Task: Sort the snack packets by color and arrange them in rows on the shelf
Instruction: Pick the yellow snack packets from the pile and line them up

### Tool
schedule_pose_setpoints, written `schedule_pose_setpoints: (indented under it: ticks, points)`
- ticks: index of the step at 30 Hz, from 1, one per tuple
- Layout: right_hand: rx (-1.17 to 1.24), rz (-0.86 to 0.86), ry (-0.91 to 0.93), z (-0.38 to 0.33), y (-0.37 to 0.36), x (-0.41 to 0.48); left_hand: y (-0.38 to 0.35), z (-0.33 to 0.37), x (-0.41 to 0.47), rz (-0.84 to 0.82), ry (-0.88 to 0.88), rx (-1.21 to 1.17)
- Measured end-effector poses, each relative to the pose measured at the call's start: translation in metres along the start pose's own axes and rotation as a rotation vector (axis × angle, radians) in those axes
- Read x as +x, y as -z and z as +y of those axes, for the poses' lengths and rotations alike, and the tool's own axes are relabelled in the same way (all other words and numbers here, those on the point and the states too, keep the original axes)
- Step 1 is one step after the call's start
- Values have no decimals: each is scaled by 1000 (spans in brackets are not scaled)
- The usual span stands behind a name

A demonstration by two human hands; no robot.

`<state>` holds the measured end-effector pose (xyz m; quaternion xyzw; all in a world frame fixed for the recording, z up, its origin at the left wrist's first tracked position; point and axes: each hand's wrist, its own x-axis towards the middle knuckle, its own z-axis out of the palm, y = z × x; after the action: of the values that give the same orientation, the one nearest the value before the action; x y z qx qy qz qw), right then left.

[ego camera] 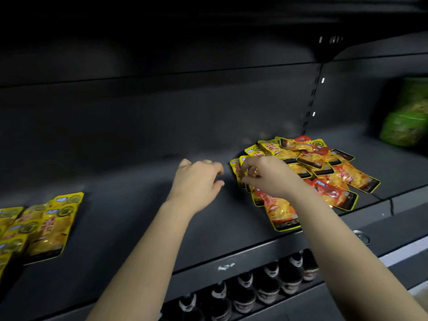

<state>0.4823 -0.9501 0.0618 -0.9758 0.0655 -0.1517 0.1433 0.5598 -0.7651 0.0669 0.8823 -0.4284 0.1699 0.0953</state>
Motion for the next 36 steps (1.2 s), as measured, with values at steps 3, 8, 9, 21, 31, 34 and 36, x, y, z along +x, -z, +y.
schedule_pose_setpoints:
  ticks: [3, 8, 9, 21, 31, 34, 36]
  points:
    - [2, -29, 28, 29, 12, -5, -11, 23, 13, -37, 22, 7]
    - [4, -24, 48, 64, 22, -10, -24, 51, 33, -59, 85, 5]
    - [5, -21, 52, 69, 22, -11, -26, 56, 37, -67, 100, 4]
    - [-4, 59, 56, 99, 31, -23, -55, 91, 79, -200, 407, -77]
    - [40, 61, 41, 107, 29, -29, -60, 97, 88, -205, 601, -185]
    - [66, 56, 35, 109, 27, -28, -61, 91, 87, -162, 622, -268]
    - [102, 57, 20, 109, 27, -28, -60, 87, 86, -105, 610, -349]
